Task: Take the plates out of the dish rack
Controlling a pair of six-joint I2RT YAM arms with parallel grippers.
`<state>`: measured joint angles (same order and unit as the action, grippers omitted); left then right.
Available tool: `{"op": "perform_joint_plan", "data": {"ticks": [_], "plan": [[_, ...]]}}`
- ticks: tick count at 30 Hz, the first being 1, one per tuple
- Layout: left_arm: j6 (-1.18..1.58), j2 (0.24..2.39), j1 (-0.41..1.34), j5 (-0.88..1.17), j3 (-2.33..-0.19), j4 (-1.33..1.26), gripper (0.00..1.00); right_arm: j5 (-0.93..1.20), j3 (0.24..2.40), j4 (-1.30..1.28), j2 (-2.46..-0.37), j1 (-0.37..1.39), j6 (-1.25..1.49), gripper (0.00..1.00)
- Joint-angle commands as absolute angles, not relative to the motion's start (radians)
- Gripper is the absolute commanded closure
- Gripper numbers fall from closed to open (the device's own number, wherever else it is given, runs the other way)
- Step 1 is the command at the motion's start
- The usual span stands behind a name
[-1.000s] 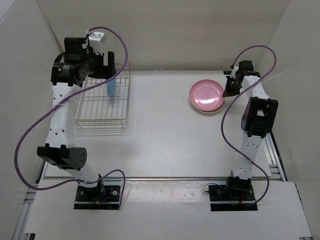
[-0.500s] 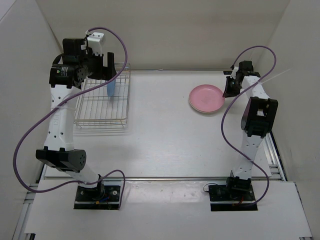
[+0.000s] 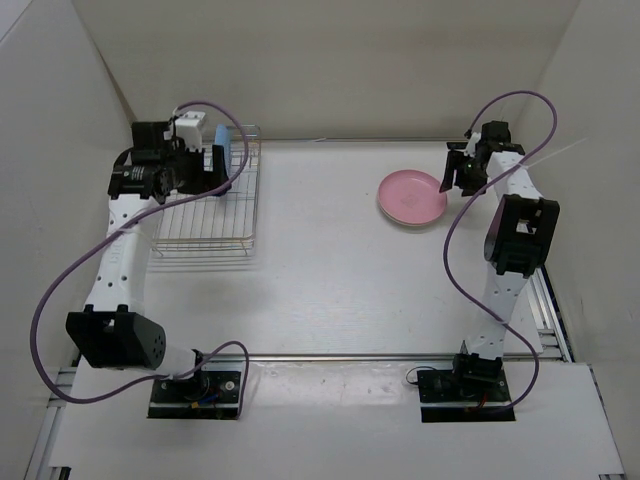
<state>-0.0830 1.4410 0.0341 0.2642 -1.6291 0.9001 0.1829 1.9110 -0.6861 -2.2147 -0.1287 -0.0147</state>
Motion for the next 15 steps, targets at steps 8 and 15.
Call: {"op": "perform_joint_plan", "data": {"ticks": [8, 15], "plan": [[-0.121, 1.453, -0.230, 0.736, -1.444, 0.474, 0.00, 0.215, 1.738, -0.751, -1.844, -0.212, -0.153, 0.23], [-0.143, 1.719, -0.244, 0.893, -1.575, 0.405, 0.00, 0.282, 1.612, -0.795, -1.703, -0.212, -0.176, 0.23]]}}
